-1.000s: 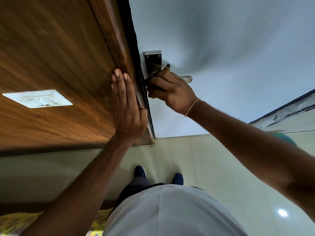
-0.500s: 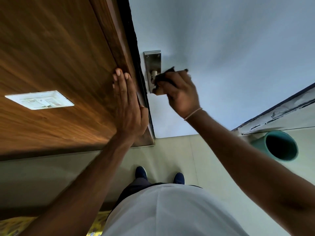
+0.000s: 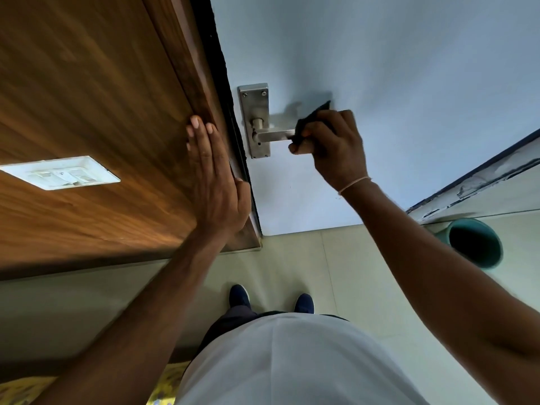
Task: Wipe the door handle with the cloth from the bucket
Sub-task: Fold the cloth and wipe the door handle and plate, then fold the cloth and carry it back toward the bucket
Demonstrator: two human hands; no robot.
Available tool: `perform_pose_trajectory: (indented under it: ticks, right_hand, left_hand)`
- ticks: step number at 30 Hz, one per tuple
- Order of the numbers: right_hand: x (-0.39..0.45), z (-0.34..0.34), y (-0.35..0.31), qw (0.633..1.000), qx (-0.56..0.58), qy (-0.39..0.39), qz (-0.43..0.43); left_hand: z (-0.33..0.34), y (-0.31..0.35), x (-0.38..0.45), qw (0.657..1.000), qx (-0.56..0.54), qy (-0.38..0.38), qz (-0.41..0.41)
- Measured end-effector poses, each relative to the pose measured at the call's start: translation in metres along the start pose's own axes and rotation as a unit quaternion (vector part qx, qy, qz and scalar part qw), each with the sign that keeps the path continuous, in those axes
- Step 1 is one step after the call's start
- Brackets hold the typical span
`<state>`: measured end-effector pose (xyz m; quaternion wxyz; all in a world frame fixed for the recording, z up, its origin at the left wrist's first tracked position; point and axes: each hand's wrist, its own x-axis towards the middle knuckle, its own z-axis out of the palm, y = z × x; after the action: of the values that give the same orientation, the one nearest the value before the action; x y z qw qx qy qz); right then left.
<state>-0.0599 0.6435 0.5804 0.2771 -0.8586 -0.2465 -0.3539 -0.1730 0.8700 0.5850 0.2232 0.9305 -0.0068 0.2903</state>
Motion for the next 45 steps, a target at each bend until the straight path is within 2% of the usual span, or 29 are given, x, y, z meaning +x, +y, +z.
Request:
perform_pose_trajectory:
  ticks: [2, 4, 7, 10, 12, 16, 17, 19, 21, 22, 25, 28, 30, 33, 36, 40, 45]
  right_hand:
    - [-0.001, -0.009, 0.006, 0.998, -0.003, -0.002, 0.061]
    - [-0.002, -0.018, 0.020, 0.984, -0.009, -0.005, 0.180]
    - [-0.003, -0.030, 0.024, 0.932, 0.083, -0.023, 0.351]
    - [-0.016, -0.040, 0.007, 0.843, 0.247, -0.061, 0.473]
    - [-0.033, -0.043, 0.000, 0.782, 0.320, -0.068, 0.531]
    - [-0.054, -0.052, -0.009, 0.585, 0.536, -0.070, 0.605]
    - [-0.058, -0.054, -0.009, 0.560, 0.569, -0.081, 0.597]
    - [-0.061, -0.059, -0.008, 0.551, 0.592, -0.087, 0.582]
    - [-0.060, -0.064, -0.008, 0.563, 0.572, -0.068, 0.593]
    - [-0.060, -0.068, -0.011, 0.584, 0.541, -0.058, 0.602]
    - [-0.059, -0.072, -0.017, 0.665, 0.421, -0.050, 0.615]
    - [-0.058, -0.079, -0.024, 0.770, 0.280, -0.063, 0.570]
    - [-0.060, -0.084, -0.029, 0.807, 0.215, -0.058, 0.547]
    - [-0.059, -0.091, -0.044, 0.839, 0.140, -0.042, 0.524]
    - [-0.067, -0.096, -0.057, 0.880, 0.033, -0.072, 0.468]
    - [-0.096, -0.106, -0.075, 0.891, -0.013, -0.117, 0.438]
    - [-0.143, -0.126, -0.086, 0.904, -0.115, -0.021, 0.411]
  left_hand:
    - [-0.001, 0.005, 0.000, 1.000, -0.009, -0.001, -0.006]
    - [-0.002, 0.011, 0.000, 1.000, -0.015, 0.000, -0.010]
    - [0.001, 0.020, -0.003, 0.999, -0.029, -0.007, -0.027]
    - [0.004, 0.038, -0.010, 0.996, -0.049, -0.027, -0.062]
    - [0.008, 0.056, -0.017, 0.995, -0.070, -0.042, -0.052]
    - [0.019, 0.084, -0.023, 0.983, -0.154, -0.089, -0.054]
    - [0.022, 0.086, -0.020, 0.978, -0.169, -0.108, -0.066]
    - [0.026, 0.087, -0.013, 0.967, -0.182, -0.152, -0.090]
    - [0.030, 0.087, -0.004, 0.961, -0.188, -0.182, -0.088]
    - [0.032, 0.088, 0.001, 0.960, -0.191, -0.190, -0.077]
    - [0.034, 0.095, 0.011, 0.954, -0.207, -0.212, -0.051]
    - [0.037, 0.103, 0.020, 0.933, -0.248, -0.255, -0.051]
    - [0.037, 0.107, 0.024, 0.909, -0.280, -0.295, -0.089]
    - [0.041, 0.111, 0.028, 0.845, -0.334, -0.377, -0.180]
    - [0.046, 0.115, 0.026, 0.773, -0.372, -0.447, -0.253]
    - [0.054, 0.120, 0.017, 0.684, -0.418, -0.510, -0.312]
    - [0.073, 0.141, -0.005, 0.605, -0.449, -0.549, -0.361]
